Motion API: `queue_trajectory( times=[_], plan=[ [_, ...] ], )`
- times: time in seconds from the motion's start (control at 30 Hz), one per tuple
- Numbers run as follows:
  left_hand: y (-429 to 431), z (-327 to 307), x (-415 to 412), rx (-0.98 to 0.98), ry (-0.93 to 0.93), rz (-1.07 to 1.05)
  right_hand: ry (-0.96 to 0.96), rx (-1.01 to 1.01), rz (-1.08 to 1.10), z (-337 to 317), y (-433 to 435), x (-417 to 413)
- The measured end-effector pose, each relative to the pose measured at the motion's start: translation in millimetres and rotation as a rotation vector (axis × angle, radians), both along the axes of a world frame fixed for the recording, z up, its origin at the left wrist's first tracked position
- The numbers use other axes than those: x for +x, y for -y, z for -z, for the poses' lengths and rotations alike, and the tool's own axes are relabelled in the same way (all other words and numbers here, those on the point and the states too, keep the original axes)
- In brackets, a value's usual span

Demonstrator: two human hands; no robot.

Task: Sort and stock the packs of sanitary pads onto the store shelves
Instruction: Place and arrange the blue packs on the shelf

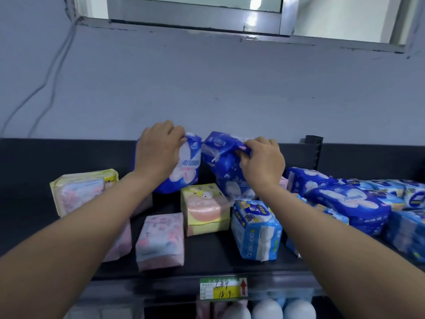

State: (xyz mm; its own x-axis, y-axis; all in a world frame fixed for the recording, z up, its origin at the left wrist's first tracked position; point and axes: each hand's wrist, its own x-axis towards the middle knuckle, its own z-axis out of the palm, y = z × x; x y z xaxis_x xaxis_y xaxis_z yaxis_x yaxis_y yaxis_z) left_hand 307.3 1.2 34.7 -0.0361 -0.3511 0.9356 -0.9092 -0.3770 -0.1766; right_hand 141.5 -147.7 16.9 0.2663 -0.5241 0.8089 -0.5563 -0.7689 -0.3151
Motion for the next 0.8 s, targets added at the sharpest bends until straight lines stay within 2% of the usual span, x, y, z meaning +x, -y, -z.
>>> queue_trajectory(
  times=[0.07,0.17,0.23,0.43,0.5,0.53,0.6,0.7,0.8],
  plan=[
    [11,-7,-25,0.06,0.068,0.038,0.0,-0.041,-0.01,-3,3,-5],
    [33,-3,-62,0.382,-0.037,0.01,-0.078,-0.073,-0.003,4,11,-15],
    [48,6,-74,0.558,-0.006,-0.083,-0.141,-0.076,-0.013,15,22,-24],
    [86,3,-96,0.639,-0.106,-0.178,-0.223,-0.02,-0.343,24,63,-61],
    [97,3,-105,0.627,-0.099,-0.221,-0.183,0.02,-0.415,20,78,-75],
    [101,5,-107,0.601,-0.114,-0.237,-0.145,0.051,-0.4,18,87,-85],
    [109,9,-114,0.544,-0.146,-0.256,-0.14,0.107,-0.23,19,118,-109],
    [116,13,-121,0.492,-0.186,-0.285,-0.417,0.276,0.071,34,168,-137],
    [123,19,-128,0.462,-0.216,-0.31,-0.703,0.417,0.124,54,199,-147]
  ],
)
